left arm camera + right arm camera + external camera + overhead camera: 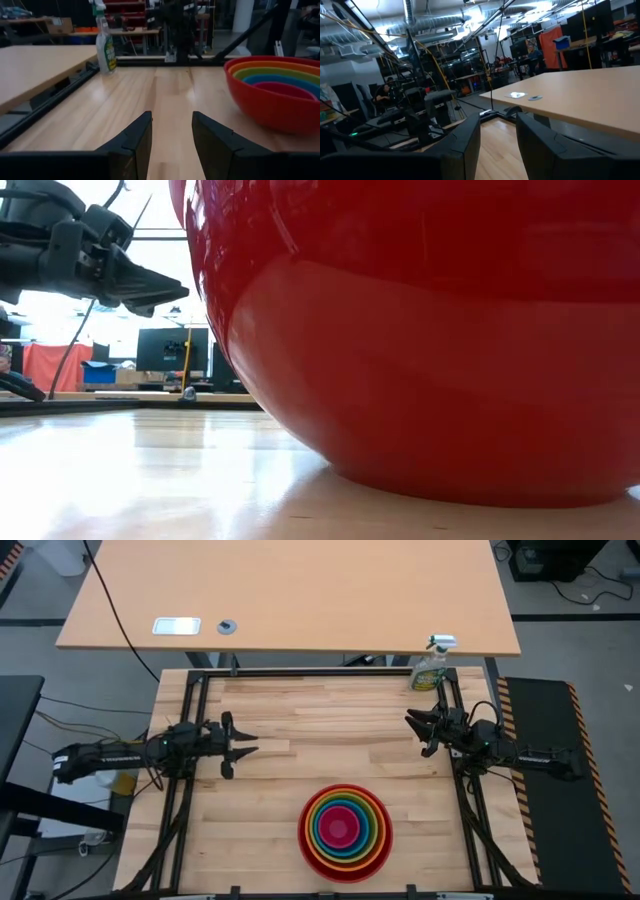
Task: Nest bowls inside each other
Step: Return to Home Position
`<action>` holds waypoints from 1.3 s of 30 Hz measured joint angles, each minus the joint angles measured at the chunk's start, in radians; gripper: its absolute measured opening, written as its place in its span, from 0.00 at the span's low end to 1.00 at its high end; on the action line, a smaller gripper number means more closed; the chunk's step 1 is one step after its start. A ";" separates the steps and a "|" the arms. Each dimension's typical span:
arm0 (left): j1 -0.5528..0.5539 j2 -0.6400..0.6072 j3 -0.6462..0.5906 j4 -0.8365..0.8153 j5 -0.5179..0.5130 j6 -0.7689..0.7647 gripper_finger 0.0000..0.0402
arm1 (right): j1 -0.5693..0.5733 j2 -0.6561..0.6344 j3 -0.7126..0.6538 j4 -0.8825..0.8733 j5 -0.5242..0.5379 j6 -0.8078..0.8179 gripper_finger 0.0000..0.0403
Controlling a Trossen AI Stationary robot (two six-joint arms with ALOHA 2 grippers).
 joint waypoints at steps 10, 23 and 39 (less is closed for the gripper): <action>0.000 -0.133 0.000 -0.133 0.007 0.004 0.35 | 0.000 0.000 0.000 0.003 0.000 0.000 0.33; 0.000 -0.152 0.000 -0.158 0.008 -0.215 0.35 | 0.000 0.000 0.000 0.003 -0.001 0.000 0.33; 0.000 -0.152 0.000 -0.158 0.008 -0.205 0.35 | 0.000 0.000 0.000 0.002 -0.001 0.000 0.33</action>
